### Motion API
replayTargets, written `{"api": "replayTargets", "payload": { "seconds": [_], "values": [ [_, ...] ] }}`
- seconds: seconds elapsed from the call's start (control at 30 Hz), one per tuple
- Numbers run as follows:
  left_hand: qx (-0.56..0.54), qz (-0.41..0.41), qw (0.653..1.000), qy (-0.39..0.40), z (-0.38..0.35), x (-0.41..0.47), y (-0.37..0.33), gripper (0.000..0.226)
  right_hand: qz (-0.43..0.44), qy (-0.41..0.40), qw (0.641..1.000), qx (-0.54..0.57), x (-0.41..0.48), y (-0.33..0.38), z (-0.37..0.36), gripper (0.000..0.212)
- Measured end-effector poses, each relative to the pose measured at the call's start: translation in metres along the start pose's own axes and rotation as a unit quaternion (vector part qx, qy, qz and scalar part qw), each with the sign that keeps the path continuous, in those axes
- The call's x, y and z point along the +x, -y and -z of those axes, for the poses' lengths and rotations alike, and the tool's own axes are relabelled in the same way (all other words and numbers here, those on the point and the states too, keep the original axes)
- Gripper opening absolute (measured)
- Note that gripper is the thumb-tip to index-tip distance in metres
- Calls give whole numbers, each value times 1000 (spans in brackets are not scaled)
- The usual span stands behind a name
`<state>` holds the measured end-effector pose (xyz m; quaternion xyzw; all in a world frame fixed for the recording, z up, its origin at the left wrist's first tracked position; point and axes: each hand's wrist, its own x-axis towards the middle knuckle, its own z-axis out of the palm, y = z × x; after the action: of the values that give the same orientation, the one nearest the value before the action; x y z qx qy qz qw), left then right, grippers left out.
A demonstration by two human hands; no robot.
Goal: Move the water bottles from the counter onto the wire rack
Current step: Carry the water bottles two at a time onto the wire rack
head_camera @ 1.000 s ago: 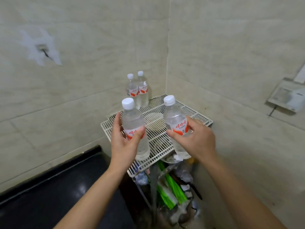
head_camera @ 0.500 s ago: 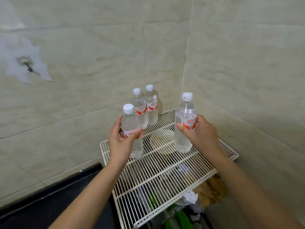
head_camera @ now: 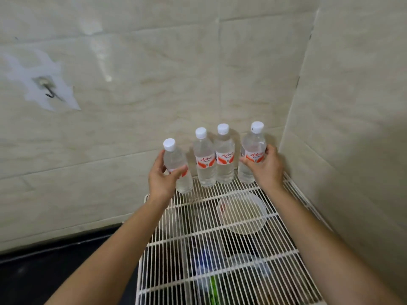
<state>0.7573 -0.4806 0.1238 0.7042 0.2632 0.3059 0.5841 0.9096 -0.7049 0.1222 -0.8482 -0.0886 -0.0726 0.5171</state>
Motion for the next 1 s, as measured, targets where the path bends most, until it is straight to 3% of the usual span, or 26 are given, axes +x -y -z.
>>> {"api": "replayTargets", "payload": {
  "seconds": [0.2,0.33,0.47,0.57,0.63,1.0],
  "values": [
    [-5,0,1000,-6,-15,15,-1,71,27,34,999,19,23,-13,-21,81],
    [27,-2,1000,-4,-20,19,-4,79,52,115,992,-13,27,-28,-22,95],
    [29,51,998,3,-20,16,7,88,67,196,977,-39,24,-47,-19,101],
    [41,50,997,36,-26,12,15,59,64,180,981,-44,23,-53,-23,99],
    [39,51,997,36,-26,14,14,52,64,165,983,-45,23,-53,-25,98],
    [86,83,992,31,-22,21,12,62,85,131,984,-88,19,-60,-32,97]
  ]
}}
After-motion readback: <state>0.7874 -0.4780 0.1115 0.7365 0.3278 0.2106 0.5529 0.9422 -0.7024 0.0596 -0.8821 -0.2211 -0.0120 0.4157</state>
